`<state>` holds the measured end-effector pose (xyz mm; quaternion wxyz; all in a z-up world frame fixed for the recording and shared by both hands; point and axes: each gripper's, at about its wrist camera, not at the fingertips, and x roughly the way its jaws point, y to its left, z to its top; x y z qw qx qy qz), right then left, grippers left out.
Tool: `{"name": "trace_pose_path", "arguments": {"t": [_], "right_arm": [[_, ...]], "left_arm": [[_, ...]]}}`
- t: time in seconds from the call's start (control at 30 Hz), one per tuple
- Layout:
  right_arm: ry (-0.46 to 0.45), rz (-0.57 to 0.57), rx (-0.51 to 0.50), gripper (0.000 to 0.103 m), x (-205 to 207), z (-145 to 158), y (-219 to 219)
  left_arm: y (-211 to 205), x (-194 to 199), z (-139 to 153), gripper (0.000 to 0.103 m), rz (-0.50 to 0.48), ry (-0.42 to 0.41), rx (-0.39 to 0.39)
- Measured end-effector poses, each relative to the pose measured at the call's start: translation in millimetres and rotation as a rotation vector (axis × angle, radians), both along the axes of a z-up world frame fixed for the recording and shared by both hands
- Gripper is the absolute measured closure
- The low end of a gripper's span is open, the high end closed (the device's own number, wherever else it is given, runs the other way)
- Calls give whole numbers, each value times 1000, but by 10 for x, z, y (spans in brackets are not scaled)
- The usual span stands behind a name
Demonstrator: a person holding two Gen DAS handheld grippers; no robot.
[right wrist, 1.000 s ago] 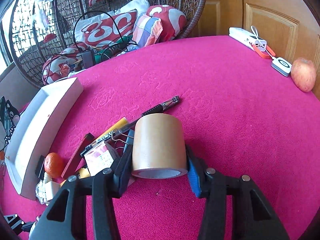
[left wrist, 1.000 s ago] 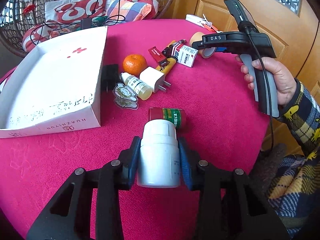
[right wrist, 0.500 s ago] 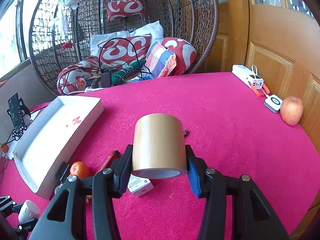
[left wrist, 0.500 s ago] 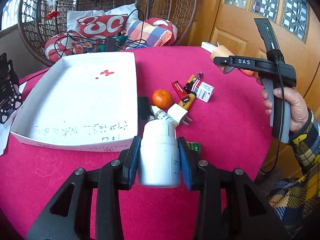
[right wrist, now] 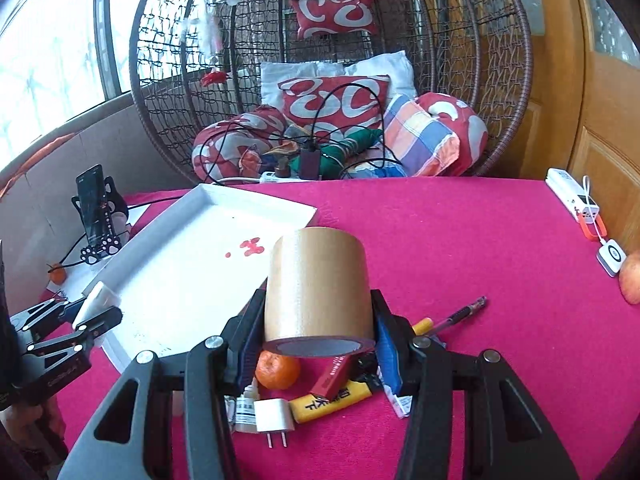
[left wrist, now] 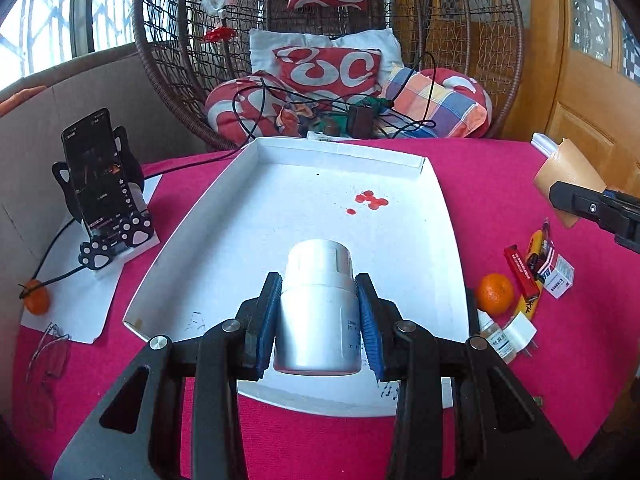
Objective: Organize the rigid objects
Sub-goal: 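Carry the pill bottle with the left tool while the right tool carries the tape roll into the white tray, then open both tools to release the items in the tray and withdraw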
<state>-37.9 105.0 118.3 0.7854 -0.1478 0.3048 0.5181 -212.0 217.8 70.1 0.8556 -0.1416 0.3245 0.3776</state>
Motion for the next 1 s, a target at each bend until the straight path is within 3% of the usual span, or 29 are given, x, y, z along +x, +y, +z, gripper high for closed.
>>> {"name": "trace_pose_path", "arguments": {"t": [0.37,0.47,0.67,0.9,0.93,0.97,1.0], "right_arm": [[88,145,-44,54,-375,-218,764],[80,159,-63,54,-423,-295,886],[76,167,-113,54,-498,-480,1060],[23,184,-84,54,-599,-436,1036],[11,187,-79,53,-620,-417,1029],[-11,181,-78,46,-644,-393,1010],[-45,160,-80,40,-661,-370,986]], "left_arm": [[308,188,-138,66,100,38,10],[392,181,-185,66,142,38,19],[530,162,-297,66,175,33,-36],[558,108,-277,66,191,10,-51],[564,80,-264,66,196,0,-59],[573,42,-256,65,202,-14,-69],[583,-7,-247,54,212,-30,-82]]}}
